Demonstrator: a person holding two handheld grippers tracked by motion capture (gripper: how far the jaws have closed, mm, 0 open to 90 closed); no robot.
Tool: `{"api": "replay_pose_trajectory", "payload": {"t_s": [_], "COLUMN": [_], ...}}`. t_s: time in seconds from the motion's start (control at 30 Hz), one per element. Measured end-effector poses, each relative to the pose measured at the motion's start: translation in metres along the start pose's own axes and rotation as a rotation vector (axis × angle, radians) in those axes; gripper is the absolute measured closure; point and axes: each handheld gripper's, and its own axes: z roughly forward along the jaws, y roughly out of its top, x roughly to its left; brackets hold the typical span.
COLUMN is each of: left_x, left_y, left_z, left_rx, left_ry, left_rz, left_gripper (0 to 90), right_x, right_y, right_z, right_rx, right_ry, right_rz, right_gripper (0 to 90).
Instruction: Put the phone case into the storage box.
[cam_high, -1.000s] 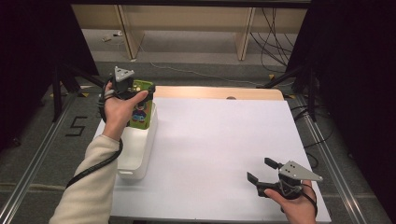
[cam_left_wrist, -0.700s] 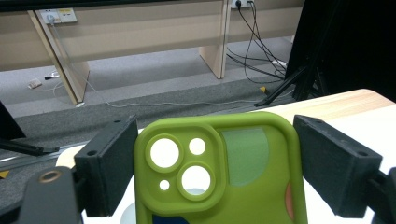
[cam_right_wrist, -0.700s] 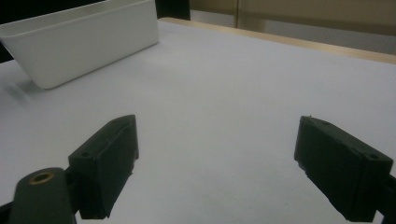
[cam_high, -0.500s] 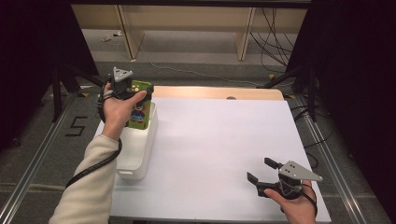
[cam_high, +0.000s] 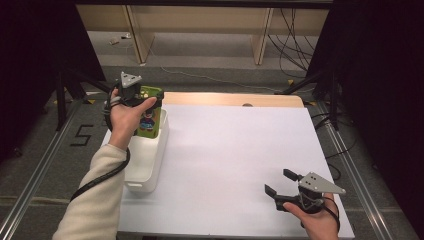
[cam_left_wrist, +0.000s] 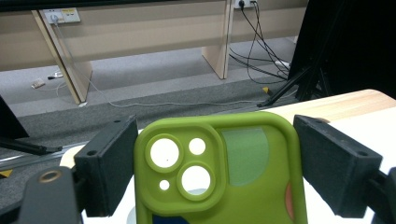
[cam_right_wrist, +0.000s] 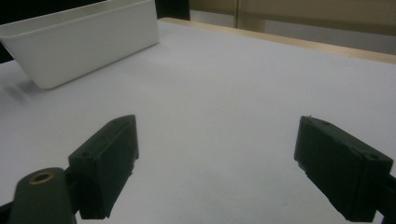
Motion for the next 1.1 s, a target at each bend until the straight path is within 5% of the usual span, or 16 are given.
{"api": "replay_pose_trajectory", "payload": {"t_s": [1.1], "left_x": [0.0056], "left_y": [-0.0045], "left_z": [0.0056], "left_rx": [-0.002], "left_ry": [0.025], "left_rz": [0.016], "left_gripper": [16.7], "right_x": [-0.0009], "right_y": [-0.0001], "right_z": [-0.0002], "right_rx": [0.003], "right_ry": [-0.001], "right_rz": [0.003], "right_gripper": [14.9]}}
